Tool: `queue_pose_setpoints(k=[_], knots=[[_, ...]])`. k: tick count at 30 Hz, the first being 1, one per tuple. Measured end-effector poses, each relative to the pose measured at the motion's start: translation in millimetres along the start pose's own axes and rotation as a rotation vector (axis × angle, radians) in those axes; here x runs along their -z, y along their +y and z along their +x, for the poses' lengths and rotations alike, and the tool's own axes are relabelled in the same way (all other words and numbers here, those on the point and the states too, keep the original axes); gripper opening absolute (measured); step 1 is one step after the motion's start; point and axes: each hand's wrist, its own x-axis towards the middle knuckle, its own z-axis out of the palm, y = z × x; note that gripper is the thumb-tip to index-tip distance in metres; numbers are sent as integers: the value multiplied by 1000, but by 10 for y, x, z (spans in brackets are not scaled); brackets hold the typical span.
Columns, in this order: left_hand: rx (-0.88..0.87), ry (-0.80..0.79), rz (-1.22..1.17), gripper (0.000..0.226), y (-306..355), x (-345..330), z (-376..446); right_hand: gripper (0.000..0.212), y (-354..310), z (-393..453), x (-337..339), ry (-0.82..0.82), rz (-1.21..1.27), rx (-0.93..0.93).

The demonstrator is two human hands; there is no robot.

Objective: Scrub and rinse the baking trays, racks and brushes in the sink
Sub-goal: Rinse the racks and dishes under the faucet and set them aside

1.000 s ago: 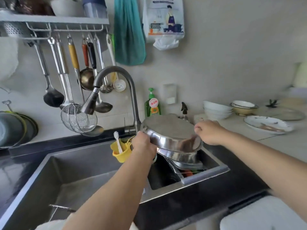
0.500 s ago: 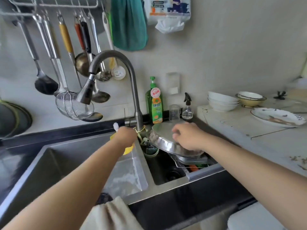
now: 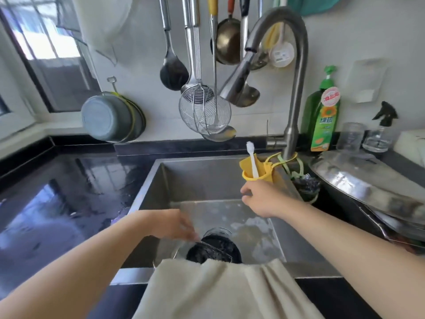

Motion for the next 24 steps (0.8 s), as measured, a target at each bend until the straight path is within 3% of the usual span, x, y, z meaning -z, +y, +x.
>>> queue_pose_setpoints(k=[2, 5, 8, 11, 14, 18, 21, 24], knots=[[-92, 77, -38, 31, -1, 59, 47, 33, -1, 181, -43, -16, -15, -28], [-140, 325, -173, 31, -1, 272, 66, 31, 40, 512, 53, 78, -117, -58], [-128, 553, -576, 37, -37, 513, 89, 35, 141, 872, 283, 300, -188, -79], [-145, 509, -1048, 32, -3, 562, 166, 55, 238, 1213, 569, 427, -184, -125], [-92, 553, -1357, 29, 31, 469, 242, 76, 312, 1526, 718, 357, -131, -277], [102, 450, -1804, 19, -74, 192, 402, 61, 158, 1717, 655, 359, -219, -297], [122, 346, -1848, 30, -186, 55, 499, 49, 97, 1559, 643, 275, -175, -283], [111, 342, -1847, 35, -233, 79, 504, 56, 57, 1272, 880, 348, 222, -188]])
